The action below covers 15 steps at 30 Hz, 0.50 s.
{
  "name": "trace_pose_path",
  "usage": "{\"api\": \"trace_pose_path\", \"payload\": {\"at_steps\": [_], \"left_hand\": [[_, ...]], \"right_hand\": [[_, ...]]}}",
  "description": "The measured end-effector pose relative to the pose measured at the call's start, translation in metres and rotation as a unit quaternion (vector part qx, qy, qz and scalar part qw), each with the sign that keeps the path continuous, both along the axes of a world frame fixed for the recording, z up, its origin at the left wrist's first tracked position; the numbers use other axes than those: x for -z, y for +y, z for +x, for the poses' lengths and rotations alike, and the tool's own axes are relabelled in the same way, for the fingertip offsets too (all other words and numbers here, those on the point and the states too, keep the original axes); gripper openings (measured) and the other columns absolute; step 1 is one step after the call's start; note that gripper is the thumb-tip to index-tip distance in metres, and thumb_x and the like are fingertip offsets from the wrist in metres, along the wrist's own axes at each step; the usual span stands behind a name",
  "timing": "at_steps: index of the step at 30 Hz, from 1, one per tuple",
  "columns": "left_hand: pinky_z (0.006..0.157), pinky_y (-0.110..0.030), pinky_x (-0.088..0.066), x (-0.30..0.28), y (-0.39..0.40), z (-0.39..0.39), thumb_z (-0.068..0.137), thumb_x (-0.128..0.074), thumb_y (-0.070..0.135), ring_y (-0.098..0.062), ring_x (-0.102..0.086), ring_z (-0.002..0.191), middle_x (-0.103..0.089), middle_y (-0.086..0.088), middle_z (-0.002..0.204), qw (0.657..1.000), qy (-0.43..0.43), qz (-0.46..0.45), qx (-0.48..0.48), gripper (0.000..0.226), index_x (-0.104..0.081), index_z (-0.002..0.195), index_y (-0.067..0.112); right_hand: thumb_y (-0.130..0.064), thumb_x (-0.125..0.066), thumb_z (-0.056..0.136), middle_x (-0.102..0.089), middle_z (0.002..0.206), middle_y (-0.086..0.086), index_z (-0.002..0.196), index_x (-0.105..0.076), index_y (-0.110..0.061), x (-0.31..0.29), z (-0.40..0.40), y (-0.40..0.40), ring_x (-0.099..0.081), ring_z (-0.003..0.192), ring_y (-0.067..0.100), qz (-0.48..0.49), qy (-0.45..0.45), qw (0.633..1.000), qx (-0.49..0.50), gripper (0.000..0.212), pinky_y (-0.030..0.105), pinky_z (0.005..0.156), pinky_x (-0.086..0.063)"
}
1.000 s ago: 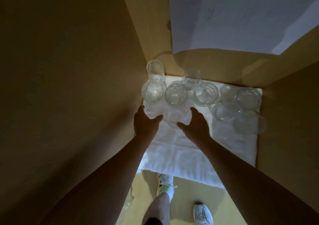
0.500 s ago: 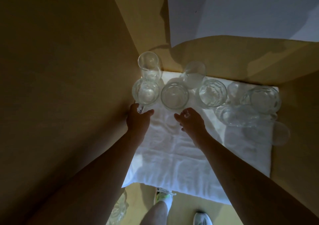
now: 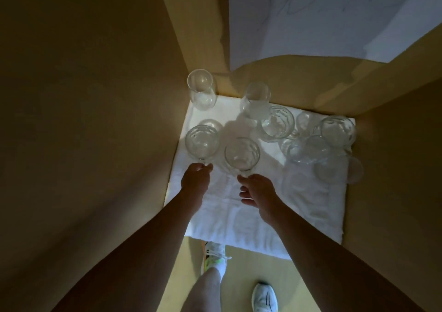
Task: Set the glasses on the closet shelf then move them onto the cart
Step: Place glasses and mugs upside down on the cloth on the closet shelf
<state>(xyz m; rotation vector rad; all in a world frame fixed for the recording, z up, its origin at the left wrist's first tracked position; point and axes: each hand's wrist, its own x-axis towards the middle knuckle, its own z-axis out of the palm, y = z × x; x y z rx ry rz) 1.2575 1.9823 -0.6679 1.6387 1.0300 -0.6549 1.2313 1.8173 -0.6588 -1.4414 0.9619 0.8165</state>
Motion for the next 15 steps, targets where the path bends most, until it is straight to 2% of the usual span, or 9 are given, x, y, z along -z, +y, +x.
{"api": "trace_pose_path", "payload": {"at_steps": [3, 5, 7, 9, 11, 13, 15], "left_hand": [[0.100, -0.049, -0.055, -0.011, -0.002, -0.020, 0.100, -0.059, 0.041, -0.026, -0.064, 0.094, -0.061, -0.003, 0.098, 1.000, 0.003, -0.002, -0.002, 0.026, -0.059, 0.116, 0.021], [0.094, -0.044, -0.057, -0.022, -0.004, -0.027, 0.100, -0.057, 0.044, -0.022, -0.059, 0.077, -0.059, -0.003, 0.085, 1.000, 0.014, 0.000, -0.008, 0.033, -0.062, 0.116, 0.015], [0.081, -0.038, -0.054, -0.036, -0.004, -0.035, 0.103, -0.055, 0.041, -0.019, -0.051, 0.067, -0.052, -0.002, 0.074, 0.999, 0.024, -0.013, -0.025, 0.032, -0.063, 0.108, 0.010], [0.084, -0.036, -0.054, -0.051, -0.006, -0.047, 0.103, -0.055, 0.039, -0.019, -0.052, 0.076, -0.052, -0.001, 0.078, 0.998, 0.035, -0.036, -0.047, 0.028, -0.062, 0.096, 0.012], [0.087, -0.034, -0.053, -0.066, -0.008, -0.058, 0.103, -0.057, 0.038, -0.018, -0.052, 0.079, -0.052, -0.001, 0.081, 0.997, 0.035, -0.045, -0.057, 0.028, -0.061, 0.093, 0.013], [0.087, -0.035, -0.054, -0.087, -0.012, -0.066, 0.103, -0.056, 0.034, -0.018, -0.052, 0.080, -0.053, -0.003, 0.083, 0.998, 0.024, -0.041, -0.040, 0.027, -0.064, 0.097, 0.009], [0.083, -0.036, -0.056, -0.111, -0.017, -0.070, 0.103, -0.055, 0.036, -0.022, -0.053, 0.088, -0.059, -0.010, 0.096, 0.999, 0.007, -0.038, -0.027, 0.033, -0.066, 0.109, 0.005]], "right_hand": [[-0.028, -0.073, 0.092, -0.064, 0.084, 0.010, 0.088, -0.058, -0.018, -0.016, -0.008, -0.003, -0.064, 0.078, 0.023, 0.014, 0.019, 1.000, 0.010, 0.019, 0.036, 0.078, -0.059], [-0.031, -0.070, 0.095, -0.066, 0.094, 0.014, 0.092, -0.059, -0.018, -0.027, -0.015, -0.005, -0.067, 0.085, 0.026, 0.011, 0.035, 0.999, 0.010, 0.017, 0.040, 0.084, -0.060], [-0.033, -0.068, 0.096, -0.065, 0.096, 0.015, 0.101, -0.061, -0.013, -0.039, -0.026, -0.009, -0.067, 0.086, 0.027, 0.001, 0.043, 0.999, 0.010, 0.022, 0.039, 0.081, -0.060], [-0.034, -0.066, 0.097, -0.064, 0.094, 0.015, 0.106, -0.060, -0.010, -0.053, -0.038, -0.016, -0.065, 0.084, 0.027, -0.009, 0.042, 0.999, 0.009, 0.027, 0.037, 0.075, -0.060], [-0.035, -0.064, 0.098, -0.062, 0.092, 0.015, 0.105, -0.058, -0.009, -0.068, -0.047, -0.023, -0.064, 0.082, 0.027, -0.016, 0.039, 0.999, 0.017, 0.027, 0.036, 0.071, -0.059], [-0.037, -0.063, 0.098, -0.061, 0.091, 0.016, 0.098, -0.057, -0.008, -0.088, -0.055, -0.030, -0.063, 0.081, 0.028, -0.018, 0.031, 0.999, 0.026, 0.029, 0.037, 0.069, -0.057], [-0.039, -0.061, 0.099, -0.060, 0.092, 0.017, 0.091, -0.056, -0.008, -0.108, -0.060, -0.035, -0.062, 0.081, 0.029, -0.020, 0.018, 0.999, 0.031, 0.032, 0.038, 0.069, -0.056]]}}
